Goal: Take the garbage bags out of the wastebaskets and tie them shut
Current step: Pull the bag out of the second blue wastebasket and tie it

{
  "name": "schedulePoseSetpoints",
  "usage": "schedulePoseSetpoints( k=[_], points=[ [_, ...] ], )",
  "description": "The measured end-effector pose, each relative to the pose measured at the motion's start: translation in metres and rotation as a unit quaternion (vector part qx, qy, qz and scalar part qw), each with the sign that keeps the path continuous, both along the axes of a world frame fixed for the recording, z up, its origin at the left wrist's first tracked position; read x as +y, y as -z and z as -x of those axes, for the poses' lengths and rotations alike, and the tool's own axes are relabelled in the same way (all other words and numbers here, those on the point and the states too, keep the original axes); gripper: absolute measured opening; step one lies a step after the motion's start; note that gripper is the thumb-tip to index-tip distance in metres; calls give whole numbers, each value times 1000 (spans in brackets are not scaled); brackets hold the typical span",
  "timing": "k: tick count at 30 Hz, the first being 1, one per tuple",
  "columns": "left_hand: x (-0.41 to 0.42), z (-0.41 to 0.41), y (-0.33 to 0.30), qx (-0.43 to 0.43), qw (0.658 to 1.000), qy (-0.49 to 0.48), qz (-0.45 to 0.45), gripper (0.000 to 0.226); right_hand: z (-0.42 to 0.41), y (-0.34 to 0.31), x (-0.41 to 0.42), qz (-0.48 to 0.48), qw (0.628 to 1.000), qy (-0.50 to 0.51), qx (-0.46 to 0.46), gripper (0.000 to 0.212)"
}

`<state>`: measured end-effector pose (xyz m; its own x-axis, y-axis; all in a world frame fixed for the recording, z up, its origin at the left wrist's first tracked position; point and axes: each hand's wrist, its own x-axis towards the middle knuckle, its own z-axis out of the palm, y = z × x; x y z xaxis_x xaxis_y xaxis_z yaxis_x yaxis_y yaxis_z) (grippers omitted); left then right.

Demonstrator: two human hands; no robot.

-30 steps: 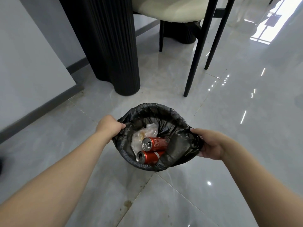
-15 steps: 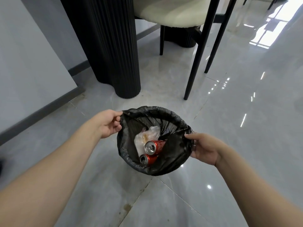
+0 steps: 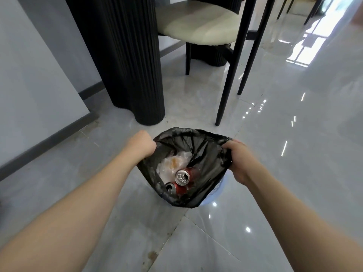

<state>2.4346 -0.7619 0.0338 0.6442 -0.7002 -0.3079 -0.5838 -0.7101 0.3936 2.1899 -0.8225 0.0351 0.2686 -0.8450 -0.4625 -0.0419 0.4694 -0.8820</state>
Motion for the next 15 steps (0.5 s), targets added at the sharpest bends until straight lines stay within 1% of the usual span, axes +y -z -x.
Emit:
schedulePoseSetpoints(
  k=[1,2,3,4,5,7,8,9,10,12,13,15],
  points=[
    [0,2,-3,-25,1000,8,3,9,-4,-3,2,9,1000,-1,3,20],
    [-1,2,-7,8,1000,-1,24,8,-7,-6,3,14,1000,1,1,19],
    [-2,1,-11,82,994,-34,62,9,-9,-8,4,14,1000,5,-7,19],
    [-3,0,-15,174,976,-82,103,12,-11,-9,6,9,1000,13,-22,17],
    [-3,-1,-20,260,949,-124,127,16,-11,-11,6,-3,999,23,-46,16],
    [4,-5,-28,409,882,-178,151,21,-11,-14,6,-46,990,49,-124,18],
    [9,-7,-32,467,847,-197,160,24,-11,-16,5,-71,982,63,-165,18],
    [11,-10,-35,504,820,-213,166,27,-10,-19,4,-93,973,74,-197,19],
    [12,-13,-36,527,801,-226,173,30,-10,-22,3,-108,967,83,-214,19],
    [16,-16,-39,540,781,-250,191,34,-10,-28,-1,-112,964,89,-222,18],
    [18,-16,-40,532,780,-261,202,33,-11,-32,-2,-107,965,85,-222,18],
    [18,-16,-45,500,788,-272,237,29,-13,-41,-5,-87,971,74,-208,17]
  ],
)
